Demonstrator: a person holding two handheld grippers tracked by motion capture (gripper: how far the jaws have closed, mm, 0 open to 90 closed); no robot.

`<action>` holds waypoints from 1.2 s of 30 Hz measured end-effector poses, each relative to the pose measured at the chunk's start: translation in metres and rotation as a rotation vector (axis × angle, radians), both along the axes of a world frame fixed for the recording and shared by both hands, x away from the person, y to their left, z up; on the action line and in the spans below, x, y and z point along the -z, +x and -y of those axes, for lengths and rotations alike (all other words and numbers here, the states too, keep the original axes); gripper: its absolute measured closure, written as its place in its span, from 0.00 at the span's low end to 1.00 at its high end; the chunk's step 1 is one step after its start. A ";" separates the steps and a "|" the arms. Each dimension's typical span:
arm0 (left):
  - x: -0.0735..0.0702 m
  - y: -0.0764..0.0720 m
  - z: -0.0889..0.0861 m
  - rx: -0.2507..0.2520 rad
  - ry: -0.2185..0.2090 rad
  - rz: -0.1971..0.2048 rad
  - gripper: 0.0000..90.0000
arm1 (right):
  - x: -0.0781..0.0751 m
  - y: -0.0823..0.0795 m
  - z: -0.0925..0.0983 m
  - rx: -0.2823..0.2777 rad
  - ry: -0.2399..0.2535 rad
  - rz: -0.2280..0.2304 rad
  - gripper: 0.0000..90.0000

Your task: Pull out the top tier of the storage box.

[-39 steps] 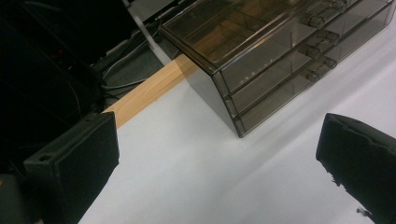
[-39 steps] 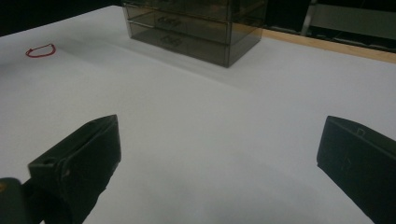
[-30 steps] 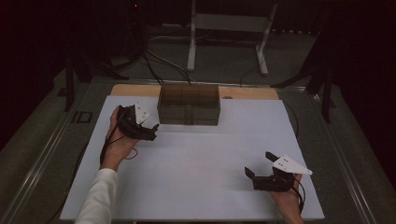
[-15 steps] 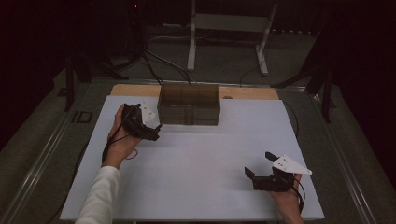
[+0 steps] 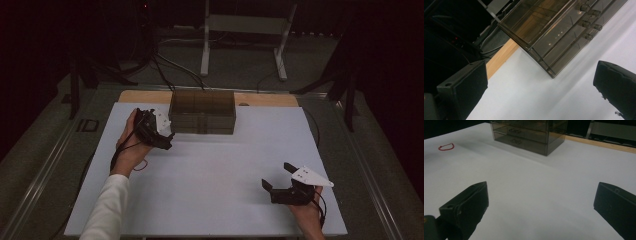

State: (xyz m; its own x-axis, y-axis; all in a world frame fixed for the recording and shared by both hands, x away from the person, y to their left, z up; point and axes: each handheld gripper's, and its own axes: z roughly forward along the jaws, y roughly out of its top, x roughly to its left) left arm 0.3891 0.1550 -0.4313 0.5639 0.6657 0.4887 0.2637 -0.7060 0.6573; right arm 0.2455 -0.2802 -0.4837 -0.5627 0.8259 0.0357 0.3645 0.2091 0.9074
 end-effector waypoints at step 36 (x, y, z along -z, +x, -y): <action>0.000 0.012 0.042 0.061 0.146 0.064 0.01 | -0.001 0.000 0.001 0.000 0.005 0.001 0.00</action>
